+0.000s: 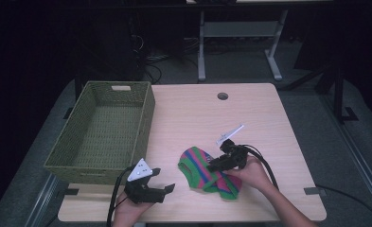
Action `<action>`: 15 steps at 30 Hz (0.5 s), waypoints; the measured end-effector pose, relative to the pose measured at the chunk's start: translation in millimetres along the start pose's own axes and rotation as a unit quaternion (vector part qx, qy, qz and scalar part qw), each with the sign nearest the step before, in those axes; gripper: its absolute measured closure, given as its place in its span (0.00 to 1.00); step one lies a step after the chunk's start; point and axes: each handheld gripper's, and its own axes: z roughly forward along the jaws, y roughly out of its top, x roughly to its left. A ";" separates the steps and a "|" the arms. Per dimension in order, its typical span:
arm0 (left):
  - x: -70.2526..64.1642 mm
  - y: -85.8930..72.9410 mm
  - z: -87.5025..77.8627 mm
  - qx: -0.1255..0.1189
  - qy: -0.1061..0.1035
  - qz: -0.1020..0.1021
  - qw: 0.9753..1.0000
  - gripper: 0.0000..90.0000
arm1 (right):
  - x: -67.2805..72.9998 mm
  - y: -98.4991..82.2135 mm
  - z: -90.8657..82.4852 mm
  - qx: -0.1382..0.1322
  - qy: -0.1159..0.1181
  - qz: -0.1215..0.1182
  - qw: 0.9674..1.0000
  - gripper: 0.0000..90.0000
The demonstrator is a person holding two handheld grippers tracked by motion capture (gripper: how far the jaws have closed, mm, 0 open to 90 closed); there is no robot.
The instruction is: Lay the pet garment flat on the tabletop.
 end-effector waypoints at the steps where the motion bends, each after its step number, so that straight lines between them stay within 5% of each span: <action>1: -0.1 0.1 -0.2 -0.002 0.000 0.000 1.000 0.21 | 0.1 -0.4 1.1 0.002 0.000 0.001 1.000 0.72; 8: 0.3 0.1 0.5 -0.001 0.000 0.000 1.000 0.21 | 2.9 -0.8 0.6 0.002 -0.009 -0.018 1.000 0.55; 15: 0.7 0.0 0.4 -0.002 0.000 -0.002 1.000 0.21 | 12.3 3.0 -18.2 -0.016 -0.005 -0.030 0.999 0.51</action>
